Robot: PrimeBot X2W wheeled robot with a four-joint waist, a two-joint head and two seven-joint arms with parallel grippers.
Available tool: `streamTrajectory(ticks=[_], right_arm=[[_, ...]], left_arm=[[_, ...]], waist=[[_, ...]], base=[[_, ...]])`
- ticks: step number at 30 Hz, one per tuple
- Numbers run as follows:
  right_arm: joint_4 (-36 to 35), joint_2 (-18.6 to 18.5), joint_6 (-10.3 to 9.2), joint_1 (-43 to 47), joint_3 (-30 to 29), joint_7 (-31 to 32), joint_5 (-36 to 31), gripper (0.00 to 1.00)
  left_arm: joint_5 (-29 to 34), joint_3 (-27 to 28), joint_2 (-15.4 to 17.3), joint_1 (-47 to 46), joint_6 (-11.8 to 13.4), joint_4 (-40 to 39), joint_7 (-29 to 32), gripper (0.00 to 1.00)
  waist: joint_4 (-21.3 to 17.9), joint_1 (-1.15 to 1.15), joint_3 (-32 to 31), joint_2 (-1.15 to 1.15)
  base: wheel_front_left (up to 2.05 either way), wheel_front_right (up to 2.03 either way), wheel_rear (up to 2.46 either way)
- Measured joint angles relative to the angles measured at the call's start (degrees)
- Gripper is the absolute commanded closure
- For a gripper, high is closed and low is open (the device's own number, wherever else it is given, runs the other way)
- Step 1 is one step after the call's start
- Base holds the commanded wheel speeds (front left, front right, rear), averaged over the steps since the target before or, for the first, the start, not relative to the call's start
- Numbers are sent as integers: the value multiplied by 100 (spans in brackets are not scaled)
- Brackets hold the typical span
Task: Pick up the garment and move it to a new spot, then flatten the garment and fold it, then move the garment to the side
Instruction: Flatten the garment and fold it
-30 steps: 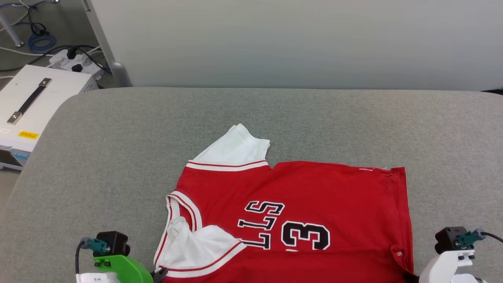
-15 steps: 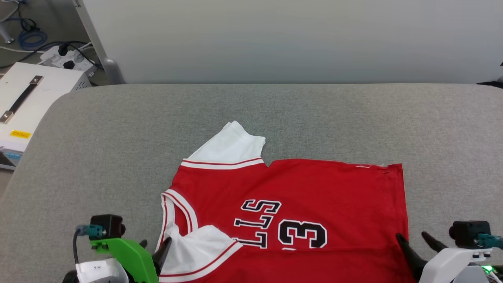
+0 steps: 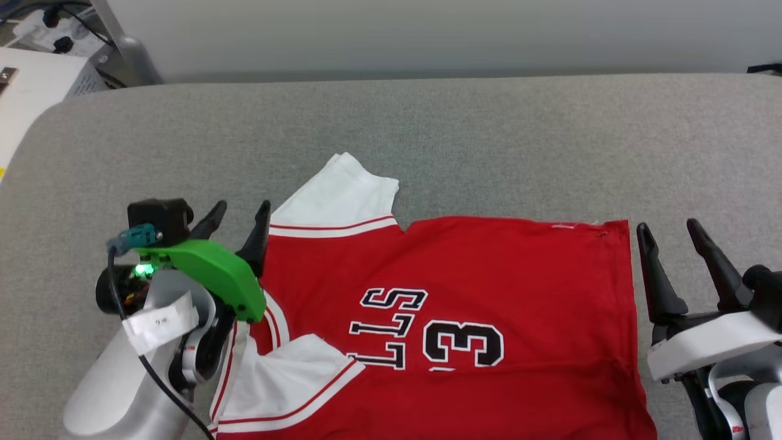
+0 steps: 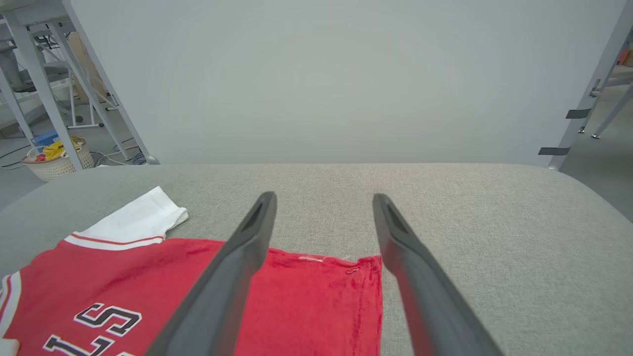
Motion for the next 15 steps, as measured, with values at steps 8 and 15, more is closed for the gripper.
streamTrajectory(ticks=[8,15], right_arm=[[-96,-96,-1,-523,166,-166,82,0],[83,-92,0,-756,334,-235,241,0]], left_arm=[[-20,-198,-73,-1444,-604,745,558,0],[-279,-388,69,-2552,-1196,1597,1722,0]], waist=[[-213,1,735,0],[-530,1,1255,0]], base=[[0,0,0],[0,0,0]])
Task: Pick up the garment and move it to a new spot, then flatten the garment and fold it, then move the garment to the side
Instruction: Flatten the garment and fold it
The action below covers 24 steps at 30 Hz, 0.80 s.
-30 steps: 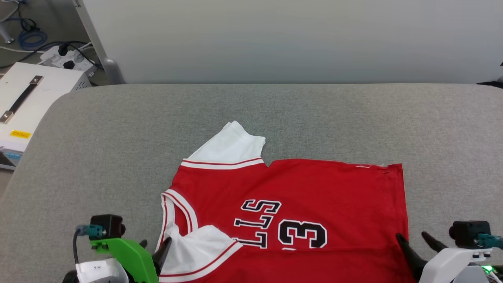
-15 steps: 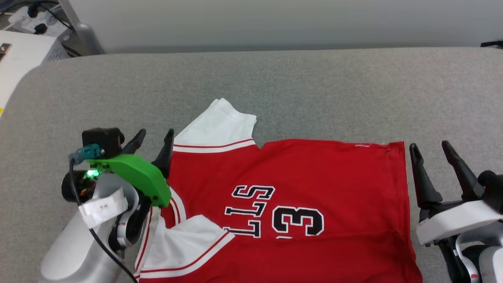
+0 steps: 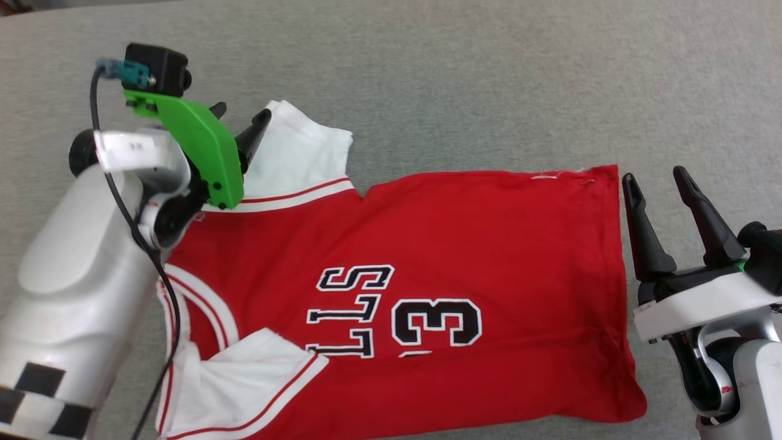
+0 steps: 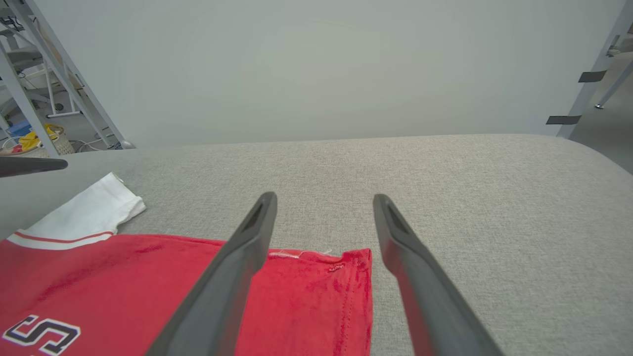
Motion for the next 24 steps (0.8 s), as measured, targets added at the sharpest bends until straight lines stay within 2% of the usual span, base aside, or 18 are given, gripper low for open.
streamTrajectory(ticks=[3,10,14,17,18,20,24], right_arm=[[103,9,0,-99,48,-66,73,0],[427,55,0,-227,164,-213,231,0],[582,93,0,-296,211,-314,289,0],[679,100,0,-336,223,-365,352,0],[713,99,0,-338,221,-379,379,0],[764,97,0,-346,222,-385,431,0],[808,63,0,-442,288,-386,587,0]], left_arm=[[-253,-40,85,-341,-133,272,543,0],[-733,-118,274,-792,-231,726,1680,0],[-737,-263,428,-978,-196,883,2181,0],[-727,-387,476,-1170,-49,980,2689,0],[-759,-377,460,-1209,30,1005,2813,49],[-761,-379,455,-1256,136,1006,2931,99],[-746,-403,450,-1232,211,1005,2888,100]], waist=[[-170,0,157,0],[-555,0,464,0],[-727,-1,604,0],[-827,-1,675,0],[-849,-1,692,0],[-875,-1,710,0],[-858,-1,686,0]], base=[[0,0,0],[0,0,0],[0,0,0],[0,0,0],[0,0,0],[0,0,0],[0,0,0]])
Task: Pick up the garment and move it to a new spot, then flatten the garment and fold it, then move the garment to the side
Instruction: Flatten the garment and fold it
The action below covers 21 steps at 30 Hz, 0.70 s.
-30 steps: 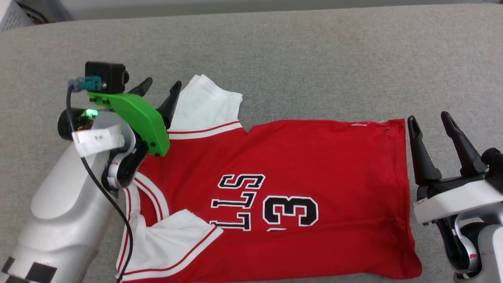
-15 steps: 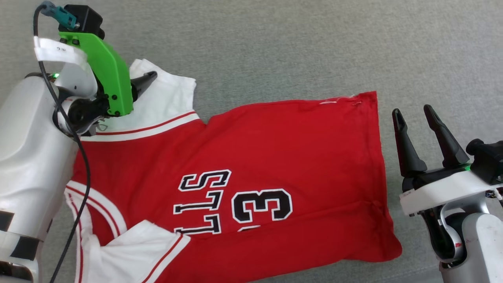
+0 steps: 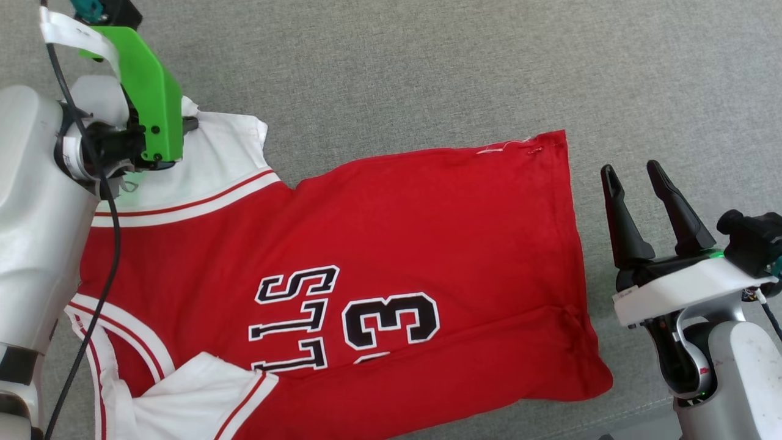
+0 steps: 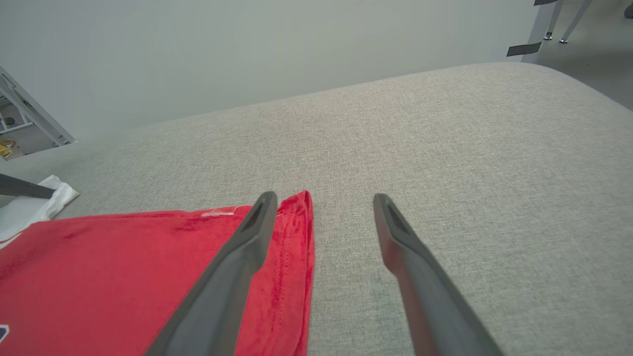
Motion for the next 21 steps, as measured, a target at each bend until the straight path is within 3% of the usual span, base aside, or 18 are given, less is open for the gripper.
streamTrajectory(ticks=[5,11,21], right_arm=[[297,-264,0,-187,160,353,491,0],[982,-904,-1,-679,412,1553,1123,0],[1392,-1696,0,-1690,1068,3289,1693,0]], left_arm=[[169,-85,-60,93,104,-14,-320,100],[165,-20,-311,232,115,-147,-789,100],[258,-97,-508,404,115,-995,-1325,100]], waist=[[68,0,-95,0],[291,0,-223,0],[849,0,-307,0]], base=[[0,0,0],[0,0,0],[0,0,0]])
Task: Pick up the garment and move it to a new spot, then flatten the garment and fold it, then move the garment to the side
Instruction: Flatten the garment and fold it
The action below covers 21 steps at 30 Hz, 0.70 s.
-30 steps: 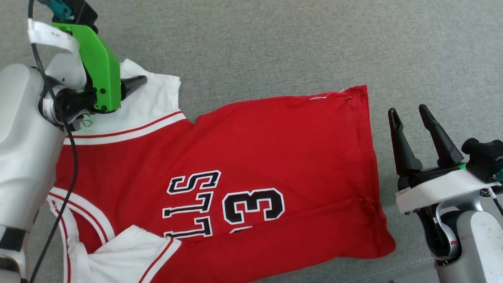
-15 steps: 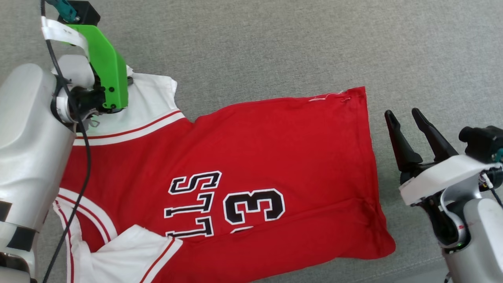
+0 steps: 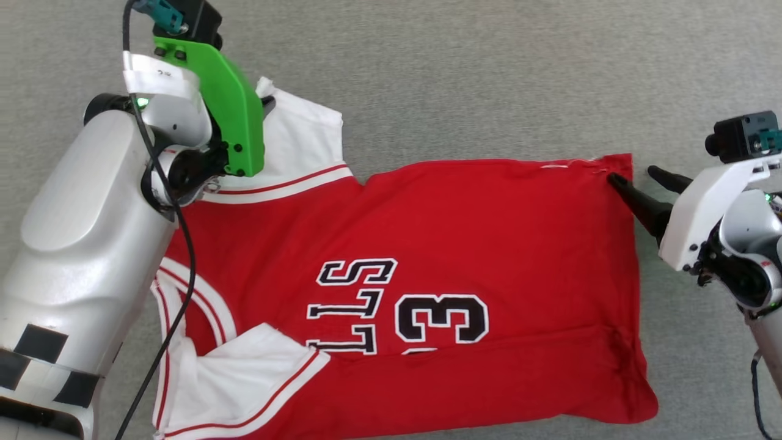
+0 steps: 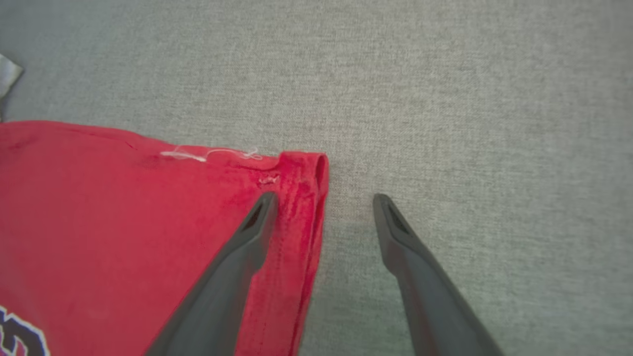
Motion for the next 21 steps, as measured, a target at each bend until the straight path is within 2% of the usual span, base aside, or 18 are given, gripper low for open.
streamTrajectory(ticks=[8,9,10,11,16,21], right_arm=[[414,-388,-5,-442,543,942,319,0],[482,-439,-7,-467,611,1107,350,53],[512,-488,-7,-511,679,1260,383,82],[523,-530,-7,-554,722,1408,430,100],[538,-613,-7,-641,786,1688,490,100],[474,-601,-4,-651,670,1537,461,100]], left_arm=[[8,-21,-33,236,35,-545,-211,100],[8,-21,-34,265,35,-591,-219,100],[8,-22,-33,291,36,-627,-235,100],[7,-18,-32,316,36,-670,-265,100],[-1,-4,-29,421,36,-765,-381,100],[-129,78,-24,615,19,-771,-536,100]], waist=[[419,0,38,0],[464,0,47,0],[504,0,57,0],[540,0,65,0],[636,0,64,0],[648,0,-107,0]], base=[[0,0,0],[0,0,0],[0,0,0],[0,0,0],[0,0,0],[0,0,0]])
